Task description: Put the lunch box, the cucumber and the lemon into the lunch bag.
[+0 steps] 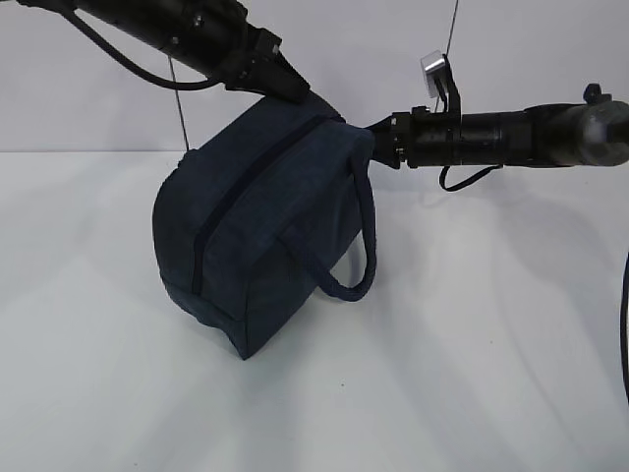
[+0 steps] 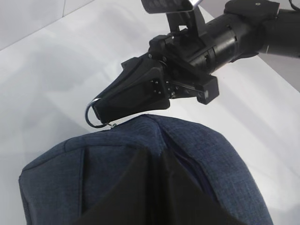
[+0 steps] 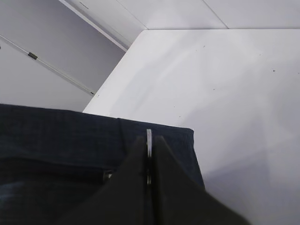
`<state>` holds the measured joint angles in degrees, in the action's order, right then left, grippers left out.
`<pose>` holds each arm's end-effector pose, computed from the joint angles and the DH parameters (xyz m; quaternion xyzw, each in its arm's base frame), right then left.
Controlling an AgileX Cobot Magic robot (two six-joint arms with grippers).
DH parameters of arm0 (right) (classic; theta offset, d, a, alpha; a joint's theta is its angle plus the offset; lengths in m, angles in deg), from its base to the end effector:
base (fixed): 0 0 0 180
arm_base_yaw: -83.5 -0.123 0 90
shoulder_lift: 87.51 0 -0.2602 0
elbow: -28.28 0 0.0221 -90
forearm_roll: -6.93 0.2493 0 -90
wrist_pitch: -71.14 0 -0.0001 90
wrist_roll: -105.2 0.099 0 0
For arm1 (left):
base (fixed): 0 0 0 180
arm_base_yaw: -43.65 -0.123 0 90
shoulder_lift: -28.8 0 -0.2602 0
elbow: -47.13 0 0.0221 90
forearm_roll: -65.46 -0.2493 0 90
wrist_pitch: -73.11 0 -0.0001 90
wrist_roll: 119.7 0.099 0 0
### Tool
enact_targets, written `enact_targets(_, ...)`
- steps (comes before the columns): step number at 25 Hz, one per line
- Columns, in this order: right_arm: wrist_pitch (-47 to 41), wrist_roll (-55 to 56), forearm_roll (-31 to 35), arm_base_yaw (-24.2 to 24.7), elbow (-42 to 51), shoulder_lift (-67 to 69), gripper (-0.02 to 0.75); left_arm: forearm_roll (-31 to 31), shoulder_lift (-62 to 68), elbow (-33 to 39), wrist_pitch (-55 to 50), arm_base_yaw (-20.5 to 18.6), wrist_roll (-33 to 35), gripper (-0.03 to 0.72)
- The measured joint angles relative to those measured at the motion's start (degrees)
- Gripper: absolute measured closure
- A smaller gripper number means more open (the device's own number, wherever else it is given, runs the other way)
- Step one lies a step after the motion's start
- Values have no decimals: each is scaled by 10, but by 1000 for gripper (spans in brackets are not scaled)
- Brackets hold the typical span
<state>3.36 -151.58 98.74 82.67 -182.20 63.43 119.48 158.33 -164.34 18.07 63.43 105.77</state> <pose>0.4858 0.0987 0.1256 -0.1866 0.7406 0.5381 0.3566 0.4153 -0.2192 0.2554 0.3269 0.8196 -0.3659 0.2960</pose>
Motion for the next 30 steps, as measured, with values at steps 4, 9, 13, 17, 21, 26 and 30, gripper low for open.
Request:
enact_targets(4, -1, 0, -1, 0, 0, 0, 730, -3, -10, 0, -7, 0, 2, 674)
enact_targets(9, -9, 0, -1, 0, -1, 0, 730, -9, -18, 0, -10, 0, 5, 674)
enact_targets(13, -12, 1, -8, 0, -1, 0, 730, -10, -18, 0, -16, 0, 5, 674)
enact_targets(17, -13, 2, 4, 0, -1, 0, 729, -10, -18, 0, -18, 0, 5, 674)
enact_targets(21, -3, 2, 39, 0, -1, 0, 620, -10, -19, 0, -21, 0, 5, 674)
enact_targets(26, 3, 2, 75, 0, -1, 0, 293, -10, -23, 0, -22, 0, 5, 674)
enact_targets(30, 5, 2, 77, 5, -2, -15, 191, -11, -23, 0, -25, 0, 5, 675)
